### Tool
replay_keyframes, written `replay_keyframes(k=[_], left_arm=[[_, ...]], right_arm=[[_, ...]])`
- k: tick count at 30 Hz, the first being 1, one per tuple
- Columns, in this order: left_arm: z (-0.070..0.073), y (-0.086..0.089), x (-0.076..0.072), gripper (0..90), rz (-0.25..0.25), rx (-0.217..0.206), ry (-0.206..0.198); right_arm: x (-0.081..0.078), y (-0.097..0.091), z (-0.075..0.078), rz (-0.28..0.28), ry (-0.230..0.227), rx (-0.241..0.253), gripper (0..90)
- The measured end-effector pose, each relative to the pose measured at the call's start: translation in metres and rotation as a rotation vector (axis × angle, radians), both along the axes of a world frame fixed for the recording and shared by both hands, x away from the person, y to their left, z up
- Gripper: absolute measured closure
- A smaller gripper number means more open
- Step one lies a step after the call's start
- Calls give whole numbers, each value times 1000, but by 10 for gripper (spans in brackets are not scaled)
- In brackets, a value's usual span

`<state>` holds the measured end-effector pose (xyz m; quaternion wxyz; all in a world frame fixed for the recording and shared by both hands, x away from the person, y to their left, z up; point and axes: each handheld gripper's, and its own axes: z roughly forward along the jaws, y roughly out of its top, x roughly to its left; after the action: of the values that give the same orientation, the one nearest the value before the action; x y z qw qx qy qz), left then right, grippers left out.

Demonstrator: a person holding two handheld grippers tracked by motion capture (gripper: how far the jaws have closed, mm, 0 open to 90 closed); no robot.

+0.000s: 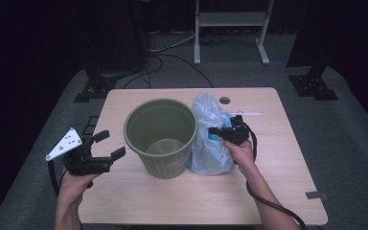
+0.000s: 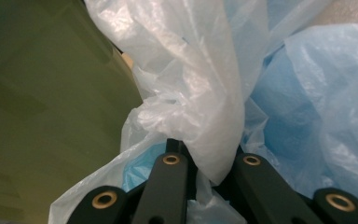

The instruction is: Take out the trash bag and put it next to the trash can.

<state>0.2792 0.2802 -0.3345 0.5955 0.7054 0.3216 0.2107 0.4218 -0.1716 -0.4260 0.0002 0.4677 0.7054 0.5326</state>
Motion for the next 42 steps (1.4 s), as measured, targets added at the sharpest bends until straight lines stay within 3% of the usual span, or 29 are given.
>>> replay_keyframes(k=[8, 18, 23, 31, 42], left_arm=[[0, 0, 0, 92, 3, 1, 1], [-1, -1, 0, 92, 2, 4, 6], [-1, 0, -1, 92, 3, 0, 9], [-1, -1, -2, 92, 0, 8, 6], [-3, -1, -1, 92, 0, 7, 14]], right_arm=[[-2, 1, -1, 10, -7, -12, 822], [-17, -17, 17, 1, -62, -23, 496], [-25, -29, 29, -5, -95, -7, 397], [-34, -46, 44, -32, -130, 8, 351], [-42, -68, 49, -41, -122, 45, 317]])
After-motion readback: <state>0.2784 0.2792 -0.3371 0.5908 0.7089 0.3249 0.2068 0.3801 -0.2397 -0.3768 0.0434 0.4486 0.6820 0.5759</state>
